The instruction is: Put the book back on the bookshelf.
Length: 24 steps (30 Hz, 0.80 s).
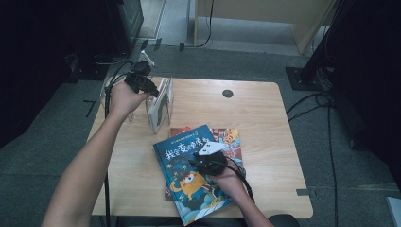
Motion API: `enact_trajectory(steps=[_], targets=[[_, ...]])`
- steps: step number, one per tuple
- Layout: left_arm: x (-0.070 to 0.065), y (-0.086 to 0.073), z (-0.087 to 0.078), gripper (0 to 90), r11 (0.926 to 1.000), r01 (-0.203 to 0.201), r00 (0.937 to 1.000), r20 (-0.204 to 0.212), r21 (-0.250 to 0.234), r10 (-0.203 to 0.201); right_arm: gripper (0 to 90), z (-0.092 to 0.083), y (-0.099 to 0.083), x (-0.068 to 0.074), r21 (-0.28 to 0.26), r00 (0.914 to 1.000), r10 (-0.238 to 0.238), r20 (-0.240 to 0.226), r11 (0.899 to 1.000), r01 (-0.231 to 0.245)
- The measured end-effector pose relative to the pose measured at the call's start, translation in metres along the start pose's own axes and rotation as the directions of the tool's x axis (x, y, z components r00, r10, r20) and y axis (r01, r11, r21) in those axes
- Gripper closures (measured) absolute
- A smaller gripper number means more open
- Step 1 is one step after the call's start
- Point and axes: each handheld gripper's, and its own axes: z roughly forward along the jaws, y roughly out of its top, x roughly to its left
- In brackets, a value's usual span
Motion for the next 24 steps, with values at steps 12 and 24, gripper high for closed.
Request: enact_trajectory(steps=[12, 24], targets=[[0.005, -0.048, -0.019, 81.5, 0.9975, -0.030, 0.9921, 0.120, -0.064, 0.037, 68.8, -0.030, -0.003, -0.010, -0.057, 0.9992, 0.029, 0.027, 0.998, -0.028], [0.006, -0.107, -0.017, 87.4, 0.9899, -0.066, 0.9767, 0.195, -0.125, 0.090, 78.8, -0.071, -0.028, -0.024, -0.074, 0.9933, 0.082, 0.082, 0.994, -0.076]])
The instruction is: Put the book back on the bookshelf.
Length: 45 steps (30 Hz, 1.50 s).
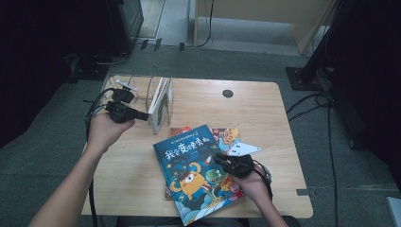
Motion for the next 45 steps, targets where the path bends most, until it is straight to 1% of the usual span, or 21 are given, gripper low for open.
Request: enact_trajectory(steps=[1, 2, 5, 6, 8, 9, 13, 14, 17, 20, 21, 22, 24, 26, 29, 33, 35, 37, 39, 43, 45], targets=[[0.000, 0.000, 0.000, 87.8, 1.0000, 0.000, 1.0000, 0.000, 0.000, 0.000, 79.5, -0.002, -0.003, 0.000, 0.001, 1.0000, 0.006, 0.004, 1.000, -0.006], [0.000, -0.006, 0.002, 87.8, 1.0000, 0.000, 1.0000, 0.002, -0.003, 0.000, 79.5, -0.002, -0.003, 0.000, 0.001, 1.0000, 0.006, 0.004, 1.000, -0.006], [-0.001, -0.019, 0.007, 89.1, 0.9998, -0.016, 0.9999, 0.005, -0.012, 0.016, 81.5, -0.011, -0.011, 0.000, 0.003, 0.9998, 0.014, 0.017, 1.000, -0.014], [-0.002, -0.023, 0.009, 89.5, 0.9997, -0.014, 0.9998, 0.015, -0.020, 0.014, 82.1, -0.016, -0.017, 0.000, -0.003, 0.9995, 0.018, 0.027, 1.000, -0.018], [-0.003, -0.031, 0.013, 89.5, 0.9994, -0.029, 0.9991, 0.029, -0.018, 0.030, 82.3, -0.017, -0.019, 0.001, -0.004, 0.9993, 0.022, 0.029, 1.000, -0.022], [-0.004, -0.034, 0.016, 89.5, 0.9992, -0.037, 0.9989, 0.028, -0.015, 0.038, 82.5, -0.020, -0.023, 0.000, -0.005, 0.9990, 0.027, 0.035, 1.000, -0.027], [-0.006, -0.045, 0.026, 89.6, 0.9971, -0.071, 0.9962, 0.049, -0.029, 0.072, 83.0, -0.030, -0.035, 0.000, -0.004, 0.9968, 0.047, 0.064, 0.999, -0.047], [-0.007, -0.046, 0.028, 89.6, 0.9969, -0.074, 0.9959, 0.049, -0.027, 0.076, 83.0, -0.030, -0.035, 0.000, -0.004, 0.9968, 0.047, 0.064, 0.999, -0.047], [-0.006, -0.053, 0.039, 89.6, 0.9966, -0.080, 0.9941, 0.073, -0.017, 0.081, 83.4, -0.040, -0.044, 0.002, -0.009, 0.9947, 0.057, 0.086, 0.998, -0.056], [-0.007, -0.057, 0.046, 89.6, 0.9940, -0.109, 0.9916, 0.068, -0.011, 0.110, 83.6, -0.044, -0.048, 0.004, -0.014, 0.9937, 0.064, 0.092, 0.998, -0.063], [-0.008, -0.058, 0.048, 89.4, 0.9933, -0.115, 0.9908, 0.070, -0.015, 0.116, 83.8, -0.049, -0.053, 0.005, -0.015, 0.9927, 0.067, 0.100, 0.998, -0.066], [-0.007, -0.059, 0.050, 89.4, 0.9928, -0.119, 0.9899, 0.075, -0.013, 0.120, 83.8, -0.049, -0.053, 0.005, -0.015, 0.9927, 0.067, 0.100, 0.998, -0.066], [-0.007, -0.061, 0.055, 89.0, 0.9918, -0.128, 0.9899, 0.062, -0.005, 0.128, 83.9, -0.056, -0.060, 0.008, -0.012, 0.9913, 0.074, 0.109, 0.997, -0.073], [-0.005, -0.064, 0.061, 89.0, 0.9911, -0.133, 0.9892, 0.061, -0.004, 0.133, 84.0, -0.058, -0.062, 0.008, -0.010, 0.9908, 0.073, 0.114, 0.997, -0.072], [-0.002, -0.066, 0.071, 88.9, 0.9882, -0.152, 0.9869, 0.058, 0.018, 0.151, 84.3, -0.063, -0.069, 0.011, -0.006, 0.9894, 0.079, 0.122, 0.997, -0.079], [0.002, -0.069, 0.080, 88.2, 0.9869, -0.159, 0.9857, 0.060, 0.026, 0.158, 84.3, -0.069, -0.077, 0.014, 0.004, 0.9893, 0.078, 0.123, 0.997, -0.079], [0.006, -0.070, 0.084, 87.8, 0.9875, -0.155, 0.9864, 0.058, 0.027, 0.154, 84.8, -0.073, -0.082, 0.018, 0.011, 0.9887, 0.088, 0.121, 0.996, -0.090], [0.008, -0.071, 0.088, 87.6, 0.9892, -0.144, 0.9878, 0.065, 0.030, 0.141, 84.9, -0.075, -0.084, 0.019, 0.013, 0.9890, 0.085, 0.121, 0.996, -0.087], [0.008, -0.072, 0.091, 87.0, 0.9872, -0.154, 0.9863, 0.065, 0.040, 0.152, 85.4, -0.077, -0.087, 0.021, 0.020, 0.9883, 0.093, 0.121, 0.995, -0.096], [0.006, -0.073, 0.095, 86.4, 0.9839, -0.174, 0.9832, 0.064, 0.040, 0.171, 86.2, -0.081, -0.092, 0.025, 0.020, 0.9870, 0.106, 0.121, 0.994, -0.109], [0.006, -0.073, 0.097, 86.3, 0.9851, -0.169, 0.9838, 0.068, 0.034, 0.166, 86.3, -0.084, -0.094, 0.027, 0.019, 0.9866, 0.104, 0.126, 0.994, -0.107]])
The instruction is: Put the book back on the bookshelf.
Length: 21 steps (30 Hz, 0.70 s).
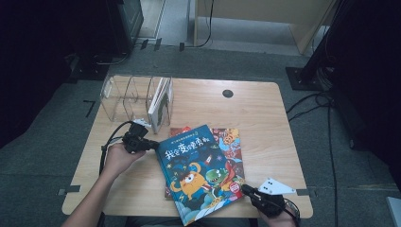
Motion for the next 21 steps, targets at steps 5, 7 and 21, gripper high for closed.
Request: enact_trajectory(steps=[5, 7, 21], targets=[[0.003, -0.001, -0.001, 86.2, 0.9998, 0.012, 0.9999, -0.001, -0.015, -0.012, 89.2, -0.005, -0.005, 0.002, -0.001, 0.9998, -0.001, -0.020, 1.000, 0.001], [0.005, 0.000, -0.001, 86.2, 0.9996, 0.019, 0.9998, -0.005, -0.021, -0.019, 89.9, -0.006, -0.006, 0.004, 0.003, 0.9995, -0.005, -0.030, 1.000, 0.005], [0.007, -0.006, -0.003, 86.3, 0.9977, 0.060, 0.9982, 0.007, -0.032, -0.060, 90.0, 0.001, -0.004, -0.002, 0.033, 0.9999, 0.017, 0.003, 0.999, -0.017]])
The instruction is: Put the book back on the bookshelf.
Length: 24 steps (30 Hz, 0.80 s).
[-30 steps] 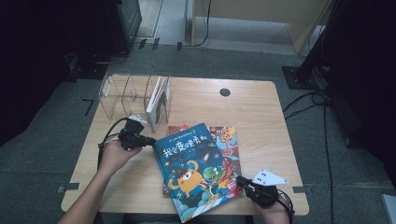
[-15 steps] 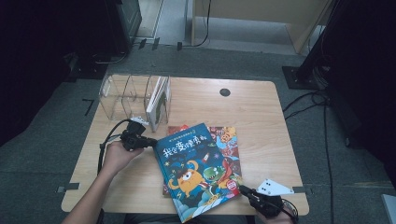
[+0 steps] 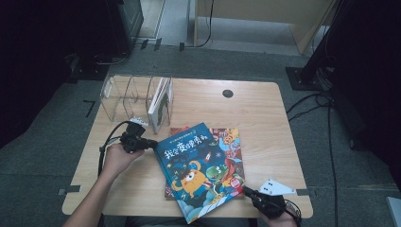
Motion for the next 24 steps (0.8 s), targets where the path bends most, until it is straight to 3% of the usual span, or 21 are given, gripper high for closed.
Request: enact_trajectory(steps=[4, 8, 12, 15, 20, 24], targets=[[-0.001, -0.004, -0.002, 86.3, 1.0000, 0.001, 1.0000, -0.007, -0.006, -0.001, 90.0, 0.006, 0.007, -0.013, -0.006, 0.9989, 0.044, 0.018, 0.999, -0.044], [-0.001, -0.006, -0.005, 86.4, 0.9998, 0.003, 0.9991, -0.043, -0.020, -0.004, 90.0, 0.010, 0.011, -0.019, -0.005, 0.9986, 0.046, 0.026, 0.999, -0.046], [0.003, -0.006, -0.006, 86.1, 0.9984, 0.033, 0.9965, -0.075, -0.045, -0.036, 90.0, 0.017, 0.017, -0.028, 0.003, 0.9979, 0.053, 0.037, 0.999, -0.054], [0.007, -0.005, -0.003, 86.3, 0.9961, 0.060, 0.9969, -0.048, -0.065, -0.063, 90.0, 0.019, 0.018, -0.031, 0.003, 0.9974, 0.065, 0.030, 0.998, -0.065], [0.007, -0.006, -0.004, 86.9, 0.9965, 0.054, 0.9969, -0.053, -0.063, -0.057, 90.0, 0.023, 0.022, -0.038, -0.002, 0.9972, 0.069, 0.030, 0.998, -0.069], [0.012, -0.006, -0.004, 88.4, 0.9943, 0.082, 0.9947, -0.057, -0.068, -0.086, 90.0, 0.027, 0.025, -0.042, -0.003, 0.9968, 0.074, 0.030, 0.997, -0.074]])
